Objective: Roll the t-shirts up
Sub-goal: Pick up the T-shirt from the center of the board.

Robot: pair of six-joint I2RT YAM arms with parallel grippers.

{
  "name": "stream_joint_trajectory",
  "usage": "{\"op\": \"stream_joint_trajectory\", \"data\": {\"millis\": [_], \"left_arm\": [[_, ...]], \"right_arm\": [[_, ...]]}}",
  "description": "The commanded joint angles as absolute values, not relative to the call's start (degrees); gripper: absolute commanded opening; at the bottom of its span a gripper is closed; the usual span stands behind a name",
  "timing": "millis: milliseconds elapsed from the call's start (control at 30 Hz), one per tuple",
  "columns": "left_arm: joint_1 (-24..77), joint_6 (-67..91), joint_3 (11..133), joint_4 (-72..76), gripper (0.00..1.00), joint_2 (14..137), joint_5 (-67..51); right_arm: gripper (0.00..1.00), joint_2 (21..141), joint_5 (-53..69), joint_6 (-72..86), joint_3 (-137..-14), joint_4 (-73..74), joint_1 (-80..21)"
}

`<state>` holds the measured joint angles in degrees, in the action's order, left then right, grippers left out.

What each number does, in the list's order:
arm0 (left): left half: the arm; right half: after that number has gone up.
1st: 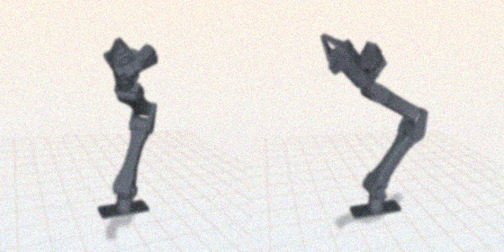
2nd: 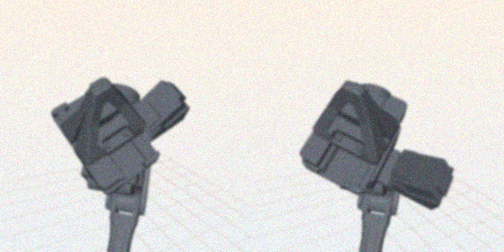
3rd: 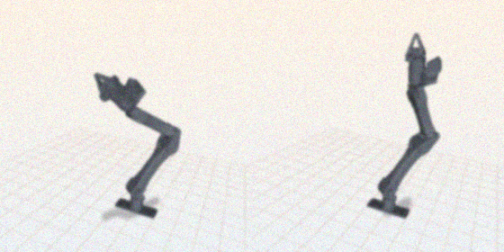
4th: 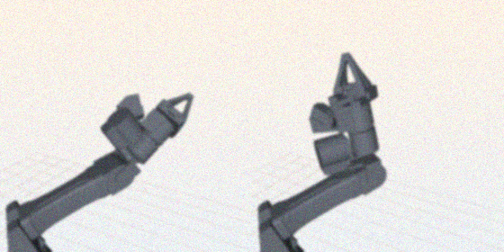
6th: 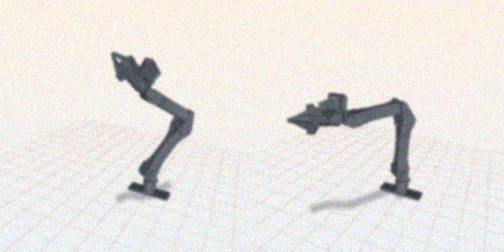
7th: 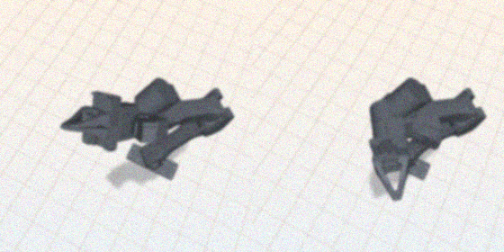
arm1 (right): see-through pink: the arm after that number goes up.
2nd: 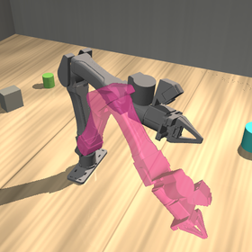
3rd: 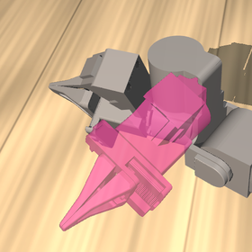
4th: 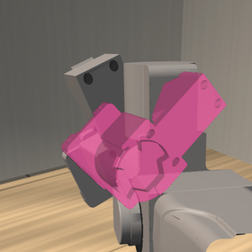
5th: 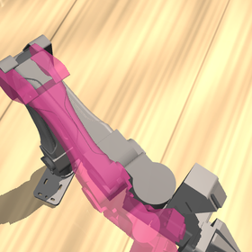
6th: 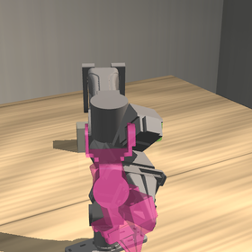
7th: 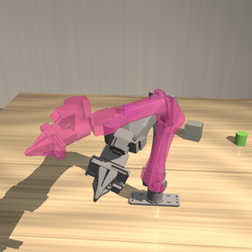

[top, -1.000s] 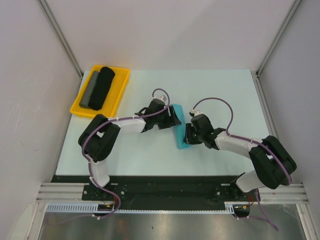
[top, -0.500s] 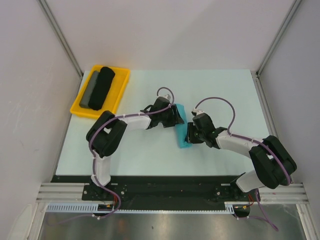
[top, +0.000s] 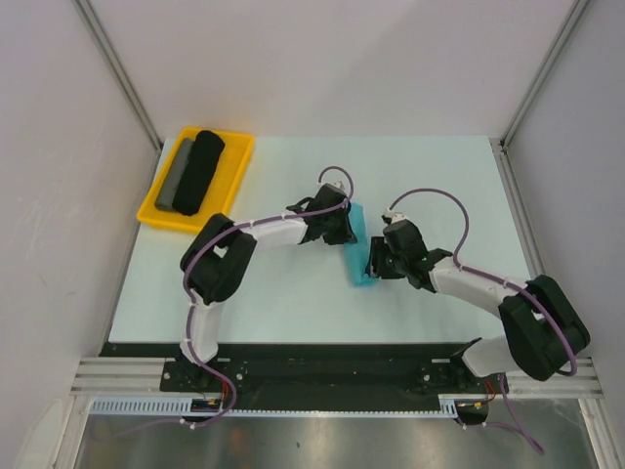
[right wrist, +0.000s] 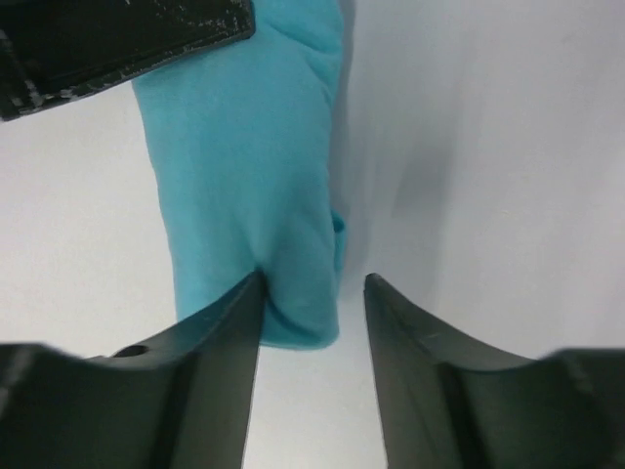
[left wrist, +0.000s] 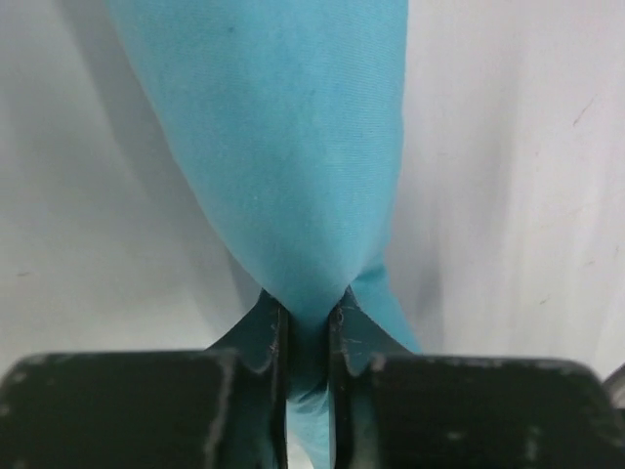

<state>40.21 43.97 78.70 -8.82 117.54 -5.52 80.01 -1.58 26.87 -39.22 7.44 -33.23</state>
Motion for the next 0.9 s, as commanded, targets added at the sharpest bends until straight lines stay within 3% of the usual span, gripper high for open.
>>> {"op": "stream_joint_trajectory", "data": {"millis": [0,133,333,633,867], "left_arm": [[39.38,34.12,82.44,-15.46,0.0,119.36,4.65],[37.18,24.98,84.81,-15.47,0.0,117.78,5.72],[29.46,9.79,88.75,-15.73,0.0,116.28,2.38],[15.83,-7.18,102.65,-25.48,0.0,119.97,-3.6],[7.92,-9.93,113.28,-34.01,0.0,123.04,-9.84]], "right_arm": [[0.55,71.65,-4.22,26.28,-39.11,11.6,-32.78],[0.64,62.51,-6.76,26.46,-39.29,13.36,-32.7],[0.68,54.5,-7.74,26.46,-39.46,14.41,-32.69],[0.67,56.59,-3.26,24.44,-39.46,13.19,-32.52],[0.63,60.9,3.33,24.7,-39.46,9.93,-32.43]]}}
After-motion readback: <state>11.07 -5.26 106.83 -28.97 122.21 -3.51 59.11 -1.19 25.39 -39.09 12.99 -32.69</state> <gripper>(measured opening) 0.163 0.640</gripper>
